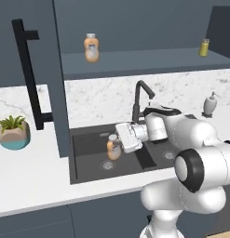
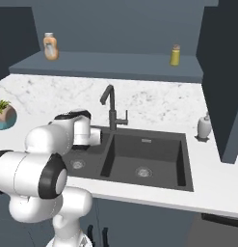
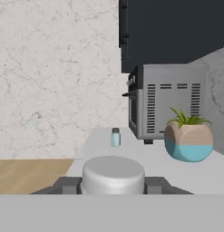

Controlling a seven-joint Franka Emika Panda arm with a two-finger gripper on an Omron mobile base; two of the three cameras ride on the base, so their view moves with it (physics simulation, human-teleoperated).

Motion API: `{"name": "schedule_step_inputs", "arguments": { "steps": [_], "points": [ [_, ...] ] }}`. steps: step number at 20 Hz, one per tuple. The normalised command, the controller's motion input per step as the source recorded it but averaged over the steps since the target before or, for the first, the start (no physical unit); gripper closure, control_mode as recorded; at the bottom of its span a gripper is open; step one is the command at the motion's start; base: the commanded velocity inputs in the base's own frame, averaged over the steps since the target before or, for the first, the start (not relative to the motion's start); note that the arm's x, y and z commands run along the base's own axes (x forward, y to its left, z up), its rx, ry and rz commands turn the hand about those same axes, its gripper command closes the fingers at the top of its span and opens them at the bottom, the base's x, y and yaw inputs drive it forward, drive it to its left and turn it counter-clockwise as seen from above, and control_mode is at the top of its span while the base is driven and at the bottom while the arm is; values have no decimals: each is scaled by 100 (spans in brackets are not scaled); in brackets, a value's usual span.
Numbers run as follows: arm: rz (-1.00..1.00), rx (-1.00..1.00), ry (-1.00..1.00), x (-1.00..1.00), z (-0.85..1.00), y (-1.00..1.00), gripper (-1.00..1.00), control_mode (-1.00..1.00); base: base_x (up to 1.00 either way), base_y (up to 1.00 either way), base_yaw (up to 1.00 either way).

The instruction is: Put the shaker and condiment bottle from the counter next to their counterparts in the cabinet.

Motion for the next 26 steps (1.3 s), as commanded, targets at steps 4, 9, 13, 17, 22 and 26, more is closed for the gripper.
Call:
{"name": "schedule_step_inputs", "arguments": {
  "steps": [4,9,13,17,22,26],
  "points": [
    [0,0,0,0,0,0,100,100,17,0,0],
    [0,0,0,0,0,0,100,100,0,0,0],
    [0,0,0,0,0,0,100,100,0,0,0],
    [0,0,0,0,0,0,100,100,0,0,0],
    [0,0,0,0,0,0,100,100,0,0,0],
    [0,0,0,0,0,0,100,100,0,0,0]
  ]
}}
